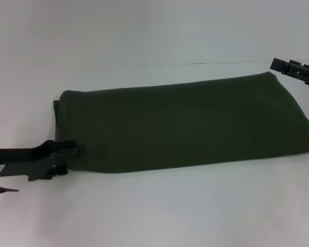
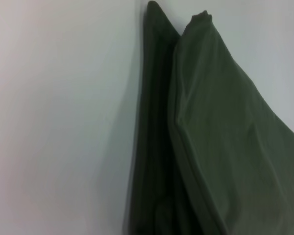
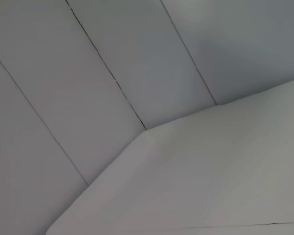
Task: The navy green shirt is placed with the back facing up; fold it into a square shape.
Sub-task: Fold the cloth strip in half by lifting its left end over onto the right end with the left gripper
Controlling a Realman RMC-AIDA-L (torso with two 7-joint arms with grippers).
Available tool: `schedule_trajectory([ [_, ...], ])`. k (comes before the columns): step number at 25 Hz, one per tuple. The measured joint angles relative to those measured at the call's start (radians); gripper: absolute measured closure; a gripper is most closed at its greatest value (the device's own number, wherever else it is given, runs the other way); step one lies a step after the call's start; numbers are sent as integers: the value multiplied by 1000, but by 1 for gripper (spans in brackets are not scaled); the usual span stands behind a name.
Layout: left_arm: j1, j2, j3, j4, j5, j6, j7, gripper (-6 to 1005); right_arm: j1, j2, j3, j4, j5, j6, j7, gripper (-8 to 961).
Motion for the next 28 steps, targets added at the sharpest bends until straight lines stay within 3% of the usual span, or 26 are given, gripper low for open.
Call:
schedule_trajectory([
  [28,7,6,-9,34,-37,-1,4,111,-4,-2,0,0,11,3,0,36],
])
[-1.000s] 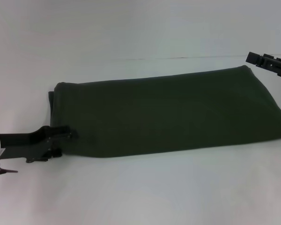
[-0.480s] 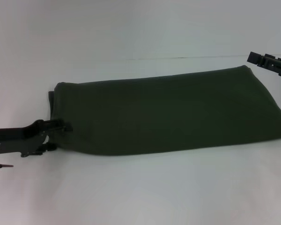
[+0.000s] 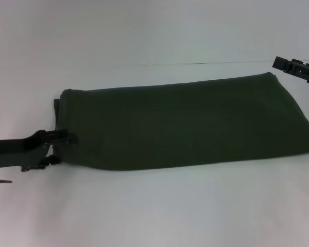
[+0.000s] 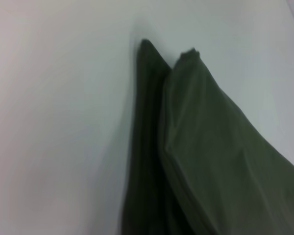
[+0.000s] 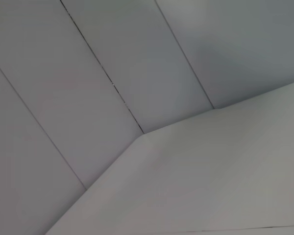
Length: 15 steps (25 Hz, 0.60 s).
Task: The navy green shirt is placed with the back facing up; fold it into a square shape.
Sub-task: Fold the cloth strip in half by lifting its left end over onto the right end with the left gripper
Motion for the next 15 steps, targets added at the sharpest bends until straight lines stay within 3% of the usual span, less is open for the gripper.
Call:
schedule_trajectory([
  [15,2,-7,8,-13,6,2,0,112,-2,0,0,0,2,-5,0,37],
])
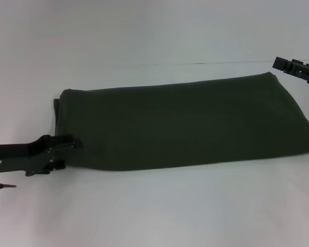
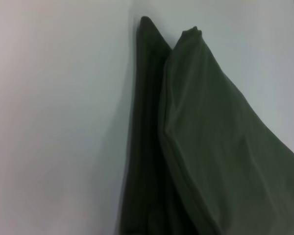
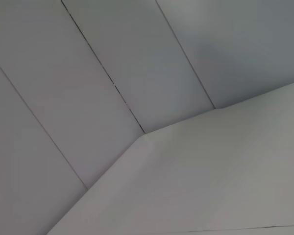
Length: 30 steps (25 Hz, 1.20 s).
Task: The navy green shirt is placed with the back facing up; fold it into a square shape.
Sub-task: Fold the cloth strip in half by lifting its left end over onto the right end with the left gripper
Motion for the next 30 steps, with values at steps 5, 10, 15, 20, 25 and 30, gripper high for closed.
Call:
schedule_trajectory([
  [5,0,0,0,0,0,-19,0,112,-1,0,0,-1,0,0,0,37],
  [10,-4,0,0,0,-3,-24,1,111,-2,0,0,-1,0,1,0,36],
  [15,-9,1,2,0,-1,-33,3,112,-2,1,0,-2,4,3,0,36],
  [20,-10,2,10,0,2,-49,3,117,-2,2,0,-2,6,5,-1,36],
  [25,-10,1,33,0,4,-77,3,124,0,1,-1,-2,8,5,-1,36],
  [30,-10,1,42,2,-1,-87,32,131,2,1,-2,-2,8,4,-2,37],
])
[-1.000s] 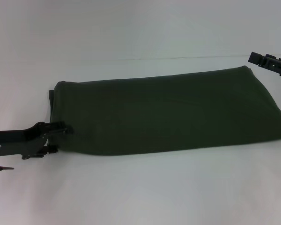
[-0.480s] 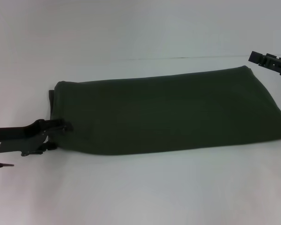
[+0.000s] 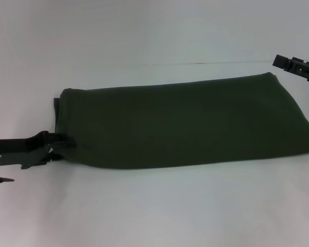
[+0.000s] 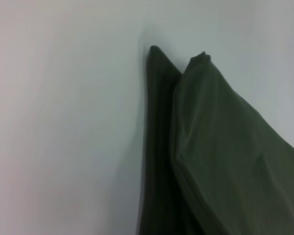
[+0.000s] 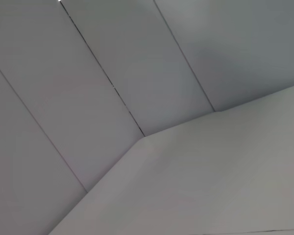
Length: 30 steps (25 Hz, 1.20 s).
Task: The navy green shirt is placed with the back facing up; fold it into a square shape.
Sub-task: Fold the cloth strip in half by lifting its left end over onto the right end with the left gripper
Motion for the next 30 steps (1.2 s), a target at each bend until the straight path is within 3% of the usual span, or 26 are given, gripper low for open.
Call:
schedule_trajectory([
  [16,6,0,-4,9,-2,36,33,769,-1,-1,0,0,1,4,0,37],
  [19,15,0,-9,14,-3,51,42,956,-1,-1,0,0,2,4,0,36],
  [26,51,-1,-27,37,-32,95,101,956,-5,8,1,0,2,3,-2,36],
  [30,67,5,-109,39,-36,140,196,956,-5,22,2,1,15,-4,-5,36],
])
